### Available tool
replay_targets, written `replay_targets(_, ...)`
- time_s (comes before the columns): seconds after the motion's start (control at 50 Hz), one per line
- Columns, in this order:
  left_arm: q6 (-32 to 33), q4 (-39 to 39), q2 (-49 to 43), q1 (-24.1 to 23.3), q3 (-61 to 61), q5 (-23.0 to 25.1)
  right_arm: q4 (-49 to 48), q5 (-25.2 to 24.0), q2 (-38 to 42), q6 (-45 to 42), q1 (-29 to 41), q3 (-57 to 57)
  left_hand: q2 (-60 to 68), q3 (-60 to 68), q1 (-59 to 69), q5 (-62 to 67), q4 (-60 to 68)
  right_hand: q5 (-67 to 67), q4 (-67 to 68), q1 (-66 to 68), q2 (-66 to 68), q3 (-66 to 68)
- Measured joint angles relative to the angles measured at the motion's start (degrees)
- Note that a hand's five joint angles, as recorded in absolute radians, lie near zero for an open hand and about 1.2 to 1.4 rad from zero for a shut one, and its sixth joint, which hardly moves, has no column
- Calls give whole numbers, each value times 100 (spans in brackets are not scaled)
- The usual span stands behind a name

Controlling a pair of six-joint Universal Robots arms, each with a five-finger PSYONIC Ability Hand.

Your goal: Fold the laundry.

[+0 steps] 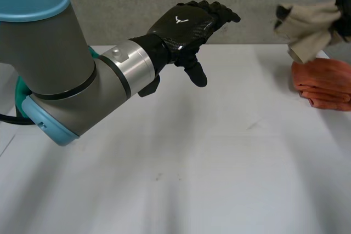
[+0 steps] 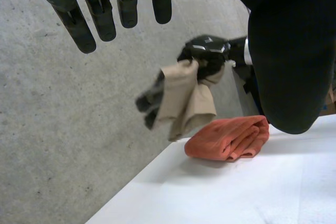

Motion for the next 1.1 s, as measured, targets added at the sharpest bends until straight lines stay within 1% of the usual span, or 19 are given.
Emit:
replay_targets(0.12, -2, -5, -24, -10, -52, -1, 370, -589, 1167, 98, -562, -1042, 0, 0, 0, 0, 0, 0, 10, 32, 0, 2)
replay_targets(0.2, 5, -7, -40, -15, -91, -6, 506, -750, 1873, 89, -813, -1523, 0, 0, 0, 0, 0, 0, 10, 81, 0, 2)
replay_targets(0.32, 12, -7, -65, -22, -127, -11, 621, -798, 2415, 27, -970, -1704, 0, 0, 0, 1, 0, 0, 13, 81, 0, 4)
replay_targets(0.42, 11, -7, -73, -32, -140, -12, 743, -779, 2481, -131, -1000, -1586, 0, 0, 0, 0, 0, -1, 22, 75, -8, 16)
replay_targets(0.44, 9, -7, -70, -36, -143, -12, 781, -746, 2444, -195, -1007, -1518, 0, 0, 0, 0, 0, -625, -721, -198, -678, -696)
replay_targets(0.46, 7, -7, -66, -40, -146, -12, 824, -691, 2362, -276, -1018, -1419, 0, 0, 0, 0, 0, -1771, -2059, -1541, -2184, -2105)
replay_targets(0.48, 7, -7, -65, -41, -147, -12, 838, -668, 2326, -304, -1022, -1381, 0, 0, 0, 0, 0, -2132, -2361, -1911, -2629, -2416)
replay_targets(0.5, 6, -6, -60, -45, -149, -12, 865, -619, 2238, -351, -1034, -1291, 0, 0, 0, -1, 0, -2966, -3378, -2646, -3540, -3383)
replay_targets(0.54, 5, -6, -52, -49, -152, -12, 879, -571, 2153, -384, -1046, -1212, 0, 0, 0, -1, 0, -4005, -4565, -3779, -4737, -4636)
replay_targets(0.58, 5, -7, -37, -64, -156, -11, 919, -414, 1773, -464, -1100, -863, 0, 0, 0, 0, 0, -4971, -5552, -4584, -5420, -5486)
replay_targets(0.62, 5, -6, -34, -67, -156, -12, 922, -395, 1707, -470, -1109, -804, 0, 0, 0, 0, 0, -5037, -5594, -4608, -5432, -5524)
replay_targets(0.64, 8, -6, -13, -100, -156, -11, 954, -292, 1184, -494, -1167, -332, 0, 0, 0, 0, 0, -5194, -5669, -4620, -5452, -5584)
replay_targets(0.68, 8, -6, -13, -100, -156, -11, 954, -292, 1184, -494, -1167, -332, 0, 0, 0, 0, 0, -5194, -5669, -4620, -5452, -5584)
replay_targets(0.72, 11, -6, 32, -138, -156, -12, 1057, -236, 400, -502, -1279, 391, 0, 0, 0, 0, 0, -5194, -5669, -4620, -5452, -5584)
replay_targets(0.76, 12, -7, 53, -149, -158, -11, 1134, -235, 139, -506, -1337, 633, 0, 0, 0, 0, 0, -5194, -5669, -4620, -5452, -5584)
replay_targets(0.88, 7, -13, 113, -169, -165, -11, 1846, -172, -660, -687, -1766, 1186, 0, 0, 0, -1, 0, -5194, -5669, -4620, -5453, -5584)
replay_targets(0.98, 2, -11, 214, -204, -168, -11, 2600, 346, -1092, -1423, -2174, 1131, 0, 0, 0, 0, 0, -5194, -5669, -4620, -5453, -5584)
replay_targets(1.06, -10, 6, 372, -212, -155, -19, 2654, 1078, -1407, -2294, -2257, 959, 0, 0, 0, 0, 0, -5194, -5669, -4620, -5453, -5584)
replay_targets(1.1, -22, 25, 448, -207, -143, -48, 2491, 1280, -1510, -2524, -2161, 937, 0, 0, 0, 0, 0, -5194, -5669, -4620, -5453, -5584)
